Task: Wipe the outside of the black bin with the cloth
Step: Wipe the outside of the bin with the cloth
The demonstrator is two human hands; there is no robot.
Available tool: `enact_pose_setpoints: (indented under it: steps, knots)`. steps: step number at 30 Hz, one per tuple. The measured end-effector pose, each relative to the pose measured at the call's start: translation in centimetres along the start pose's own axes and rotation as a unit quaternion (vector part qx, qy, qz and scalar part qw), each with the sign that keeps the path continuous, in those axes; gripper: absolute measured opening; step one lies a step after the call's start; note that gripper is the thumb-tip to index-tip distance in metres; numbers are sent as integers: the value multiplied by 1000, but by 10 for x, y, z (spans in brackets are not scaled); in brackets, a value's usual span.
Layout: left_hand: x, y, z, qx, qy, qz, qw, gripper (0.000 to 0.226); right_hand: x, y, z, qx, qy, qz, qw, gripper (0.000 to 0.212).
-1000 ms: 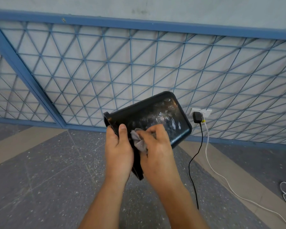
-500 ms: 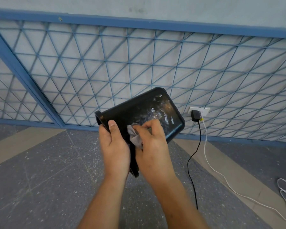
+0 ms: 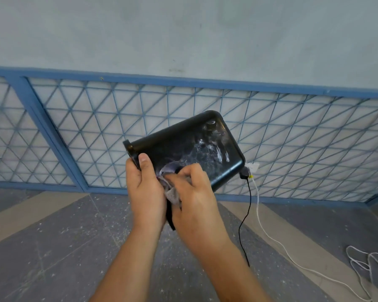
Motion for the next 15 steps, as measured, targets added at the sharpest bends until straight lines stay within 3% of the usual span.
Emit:
enact_pose_setpoints:
  steps: [6,10,15]
  knots:
    - [26,14,68,-19,43,-20,999,23,-23,-63,-23,0,33,98,995,47]
    - [24,26,99,-13,62,-16,998,21,-24,-75,-53,5,-35,65,997,51]
    - [3,56,101,-37,62,-36,997,21,-37,-95,6,4,32,96,995,43]
Point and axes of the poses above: each hand's wrist, its own x-axis away from the middle knuckle, its own y-axis out of the palm, z = x × y, the point moved 9 cm from there along -x, towards the middle knuckle, and after that the axes turned 4 degrees about -y, right-handed, at the moved point
